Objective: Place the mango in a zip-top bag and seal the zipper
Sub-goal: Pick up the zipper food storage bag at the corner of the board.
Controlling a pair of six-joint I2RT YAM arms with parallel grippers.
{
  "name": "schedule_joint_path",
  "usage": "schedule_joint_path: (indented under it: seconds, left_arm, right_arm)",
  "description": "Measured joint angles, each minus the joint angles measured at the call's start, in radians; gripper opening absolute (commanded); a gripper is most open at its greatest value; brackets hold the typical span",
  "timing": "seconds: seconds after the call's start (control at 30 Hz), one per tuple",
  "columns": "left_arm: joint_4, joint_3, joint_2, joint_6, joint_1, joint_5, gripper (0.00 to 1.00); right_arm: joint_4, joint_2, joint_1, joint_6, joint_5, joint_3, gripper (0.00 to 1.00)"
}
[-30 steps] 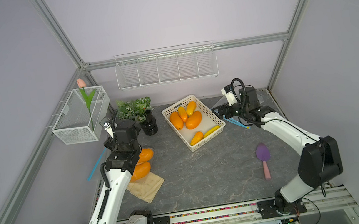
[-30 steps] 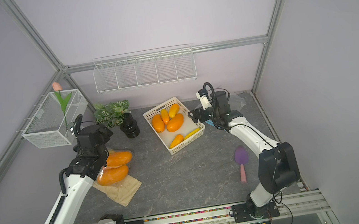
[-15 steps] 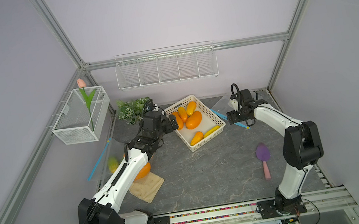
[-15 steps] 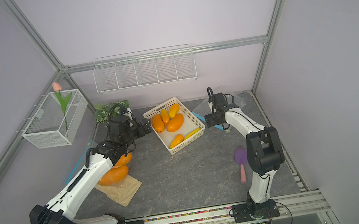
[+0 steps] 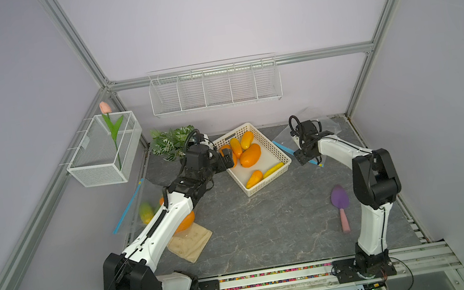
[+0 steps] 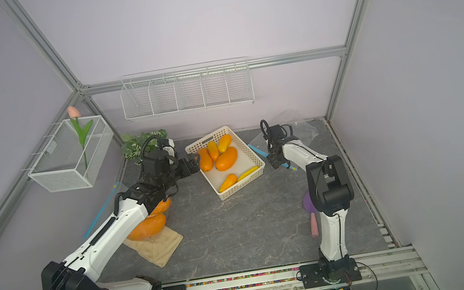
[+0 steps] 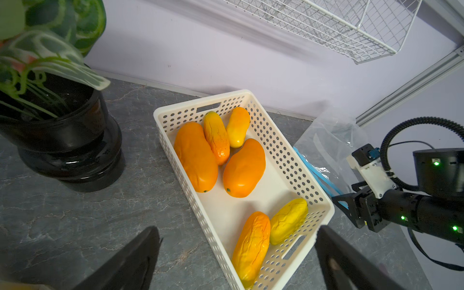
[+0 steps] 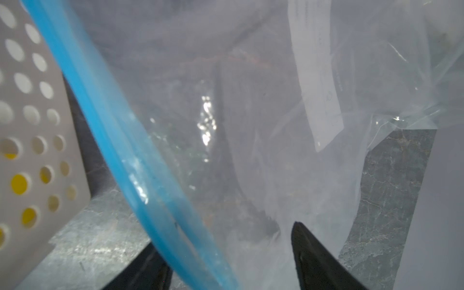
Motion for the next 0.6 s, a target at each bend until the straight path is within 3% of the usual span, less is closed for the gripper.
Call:
schedule_joint_path:
  seconds: [0.17,0.2,0.37,0.6]
  left_arm:
    - [0.016,0.000,0.000,0.001,0.000,0.014,0.97]
    - [0.019,0.000,0.000,0.001,0.000,0.016,0.96]
    - [0.020,0.000,0.000,0.001,0.000,0.022,0.97]
    - [0.019,0.000,0.000,0.007,0.000,0.022,0.97]
  right_arm:
    - [0.056,0.000,0.000,-0.025,-0.009,0.000,0.47]
    - [0.059,0.000,0.000,-0.025,-0.008,0.001,0.49]
    - [0.061,0.026,0.000,-0.042,0.003,0.024,0.78]
    - [0.047,0.089,-0.004,-0.109,0.003,0.035,0.83]
